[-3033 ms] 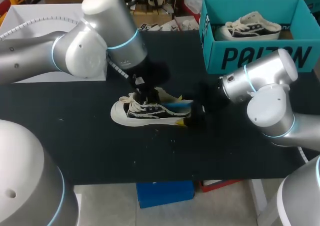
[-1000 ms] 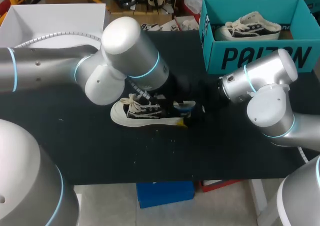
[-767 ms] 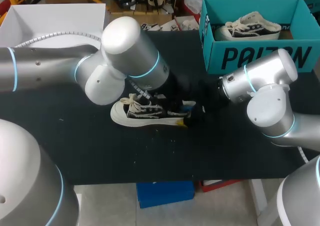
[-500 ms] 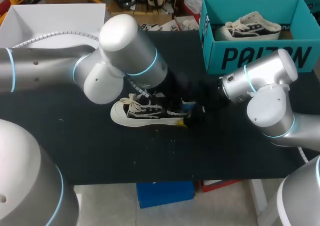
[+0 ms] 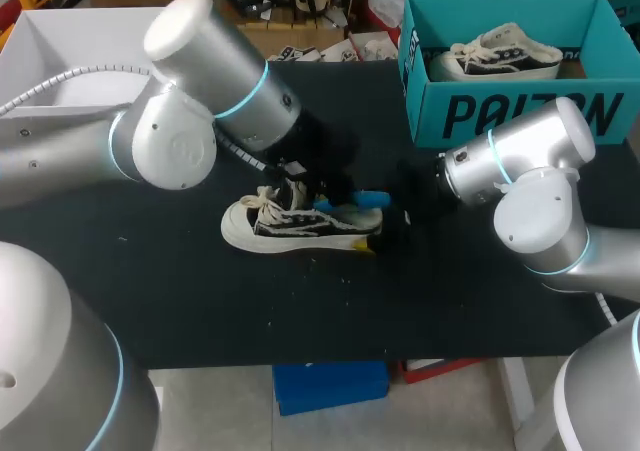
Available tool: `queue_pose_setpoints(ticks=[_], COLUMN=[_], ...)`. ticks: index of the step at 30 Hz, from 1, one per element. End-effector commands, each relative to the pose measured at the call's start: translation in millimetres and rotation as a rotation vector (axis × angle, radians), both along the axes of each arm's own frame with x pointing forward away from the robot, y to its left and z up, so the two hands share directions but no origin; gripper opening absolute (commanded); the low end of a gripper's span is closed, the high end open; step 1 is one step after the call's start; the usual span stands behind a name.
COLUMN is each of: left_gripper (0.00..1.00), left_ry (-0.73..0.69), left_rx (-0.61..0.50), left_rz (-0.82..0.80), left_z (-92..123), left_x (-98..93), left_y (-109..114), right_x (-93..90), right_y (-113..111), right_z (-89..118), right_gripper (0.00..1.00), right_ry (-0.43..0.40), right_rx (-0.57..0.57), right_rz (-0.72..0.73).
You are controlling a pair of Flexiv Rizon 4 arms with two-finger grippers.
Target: Take the shoe out of the shoebox, open the shoe tongue, remove and reinsert the insole, then place the shoe into the shoebox
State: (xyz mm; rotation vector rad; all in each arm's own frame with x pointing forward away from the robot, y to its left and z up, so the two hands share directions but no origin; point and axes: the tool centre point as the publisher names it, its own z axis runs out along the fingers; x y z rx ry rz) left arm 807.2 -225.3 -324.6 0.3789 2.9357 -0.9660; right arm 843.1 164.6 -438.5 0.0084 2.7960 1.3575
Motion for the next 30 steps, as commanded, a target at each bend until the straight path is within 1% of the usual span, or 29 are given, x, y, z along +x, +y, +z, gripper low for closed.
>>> queue_pose_setpoints(ticks=[1,7,11,14,19,20,23,30], left_gripper=[0.0,0.0,0.0,0.0,0.0,0.0,0.0,0.0], left_ry=[0.038,0.066,0.12,0.173,0.345,0.36,0.408,0.408], left_rx=[-0.065,-0.151,-0.226,-0.293,-0.442,-0.458,-0.49,-0.49], left_rz=[-0.019,-0.007,-0.007,-0.013,-0.054,-0.056,-0.071,-0.071], left_z=[31.1,79.1,113.3,139.3,176.5,182.6,197.0,197.0], left_x=[-7.5,-23.0,-32.3,-39.4,-47.7,-49.2,-54.0,-54.0], left_y=[15.6,18.1,20.4,23.4,30.4,32.2,35.7,35.7], right_x=[-0.4,-0.4,-0.4,-0.4,-0.4,-0.4,-0.4,-0.4], right_y=[1.4,1.4,1.4,1.4,1.4,1.4,1.4,1.4], right_z=[-2.1,-2.1,-2.1,-2.1,-2.1,-2.1,-2.1,-2.1], right_gripper=[0.0,0.0,0.0,0.0,0.0,0.0,0.0,0.0], right_ry=[0.0,0.0,0.0,0.0,0.0,0.0,0.0,0.0], right_rx=[-0.002,-0.002,-0.002,-0.002,-0.002,-0.002,-0.002,-0.002], right_rz=[-0.001,-0.001,-0.001,-0.001,-0.001,-0.001,-0.001,-0.001])
